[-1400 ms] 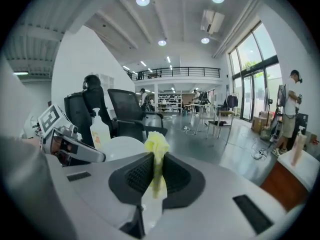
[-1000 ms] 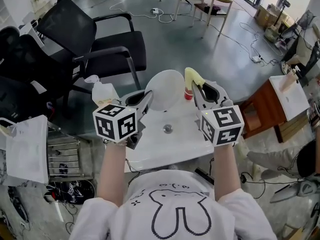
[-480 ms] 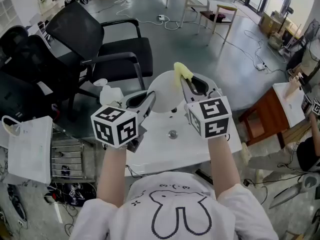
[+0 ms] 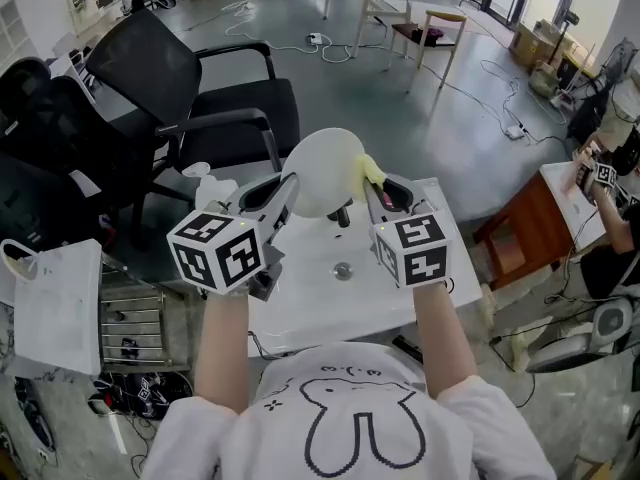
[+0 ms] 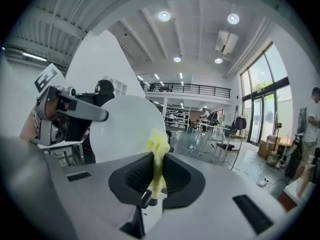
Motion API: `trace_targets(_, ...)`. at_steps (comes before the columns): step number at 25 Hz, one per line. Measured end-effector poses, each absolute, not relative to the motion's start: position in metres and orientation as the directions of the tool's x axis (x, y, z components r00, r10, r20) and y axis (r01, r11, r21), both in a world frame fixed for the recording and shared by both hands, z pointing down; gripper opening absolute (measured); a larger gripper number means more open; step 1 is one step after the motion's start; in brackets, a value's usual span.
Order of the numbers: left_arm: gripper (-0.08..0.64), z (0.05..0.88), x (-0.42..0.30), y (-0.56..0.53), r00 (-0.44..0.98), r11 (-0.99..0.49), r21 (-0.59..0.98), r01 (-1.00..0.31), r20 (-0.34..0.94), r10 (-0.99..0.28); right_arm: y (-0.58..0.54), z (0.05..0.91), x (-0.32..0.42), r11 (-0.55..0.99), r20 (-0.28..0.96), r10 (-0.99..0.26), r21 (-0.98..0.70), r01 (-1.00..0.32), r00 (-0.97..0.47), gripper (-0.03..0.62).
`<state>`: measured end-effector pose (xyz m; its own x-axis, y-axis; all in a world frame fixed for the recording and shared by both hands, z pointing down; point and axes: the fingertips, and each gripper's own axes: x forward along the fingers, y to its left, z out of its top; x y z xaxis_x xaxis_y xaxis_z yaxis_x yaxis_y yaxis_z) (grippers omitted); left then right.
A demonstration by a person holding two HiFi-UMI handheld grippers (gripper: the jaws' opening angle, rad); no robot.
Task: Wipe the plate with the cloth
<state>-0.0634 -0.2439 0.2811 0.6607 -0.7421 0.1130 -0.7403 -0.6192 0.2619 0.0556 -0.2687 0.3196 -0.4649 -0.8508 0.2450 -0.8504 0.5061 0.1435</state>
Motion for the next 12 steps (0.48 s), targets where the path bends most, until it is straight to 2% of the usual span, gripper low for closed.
trace_targets(7,0.017,0.286,-0.064,-0.246,0.642,-0.608,0.223,-0.762,0.133,-0.755,-0.257,0.344,0.055,0.516,0.297,-0.835,0.132,-0.846,-0.463,0.052)
trace_targets(12,0.017,0.299,-0.065,-0.248,0.613,-0.589,0.172,-0.790,0.175,-0.771,-0.248,0.313,0.059,0.512,0.220,-0.852,0.153,-0.845,-0.476,0.052)
